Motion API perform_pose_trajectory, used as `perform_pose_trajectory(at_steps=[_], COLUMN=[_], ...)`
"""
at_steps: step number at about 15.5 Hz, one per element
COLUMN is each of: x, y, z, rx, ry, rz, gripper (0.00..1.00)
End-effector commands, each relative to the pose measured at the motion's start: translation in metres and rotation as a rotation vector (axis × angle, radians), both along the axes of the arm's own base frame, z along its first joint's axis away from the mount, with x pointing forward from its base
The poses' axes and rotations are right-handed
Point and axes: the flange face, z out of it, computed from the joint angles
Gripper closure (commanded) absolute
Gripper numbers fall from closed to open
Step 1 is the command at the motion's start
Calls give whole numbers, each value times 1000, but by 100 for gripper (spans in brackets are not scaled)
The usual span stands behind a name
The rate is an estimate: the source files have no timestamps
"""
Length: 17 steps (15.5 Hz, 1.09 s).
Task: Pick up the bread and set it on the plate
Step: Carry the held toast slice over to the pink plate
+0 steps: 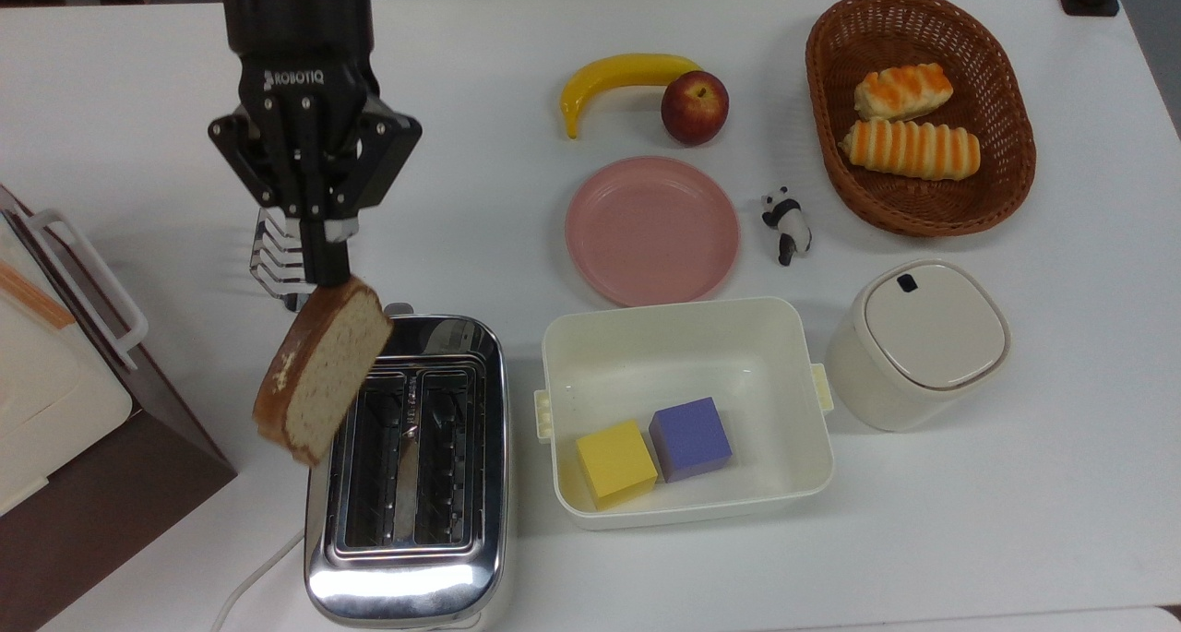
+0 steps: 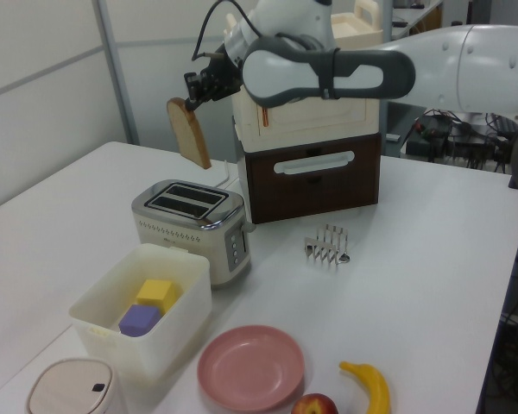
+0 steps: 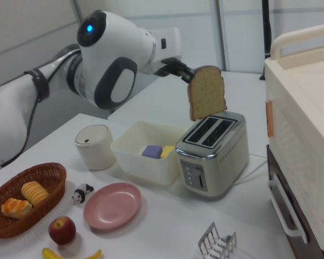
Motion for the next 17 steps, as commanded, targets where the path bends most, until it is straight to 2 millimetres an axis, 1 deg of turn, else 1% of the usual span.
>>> perform_pose_trajectory(at_steps=[1,5,8,12,14,16,17], x=[-29,-51,-63,-74,-76,-80,-83], y=[-3,6,18,32,53,64,73], z=[20,22,12,-6,-16,-28,-33], rx=[4,-30,-52,-63,-72,-74,-80], ry=[110,278,416,564,612,669,699], rz=[31,134,227,329,381,421,453], gripper=[100,100,100,100,100,100,100])
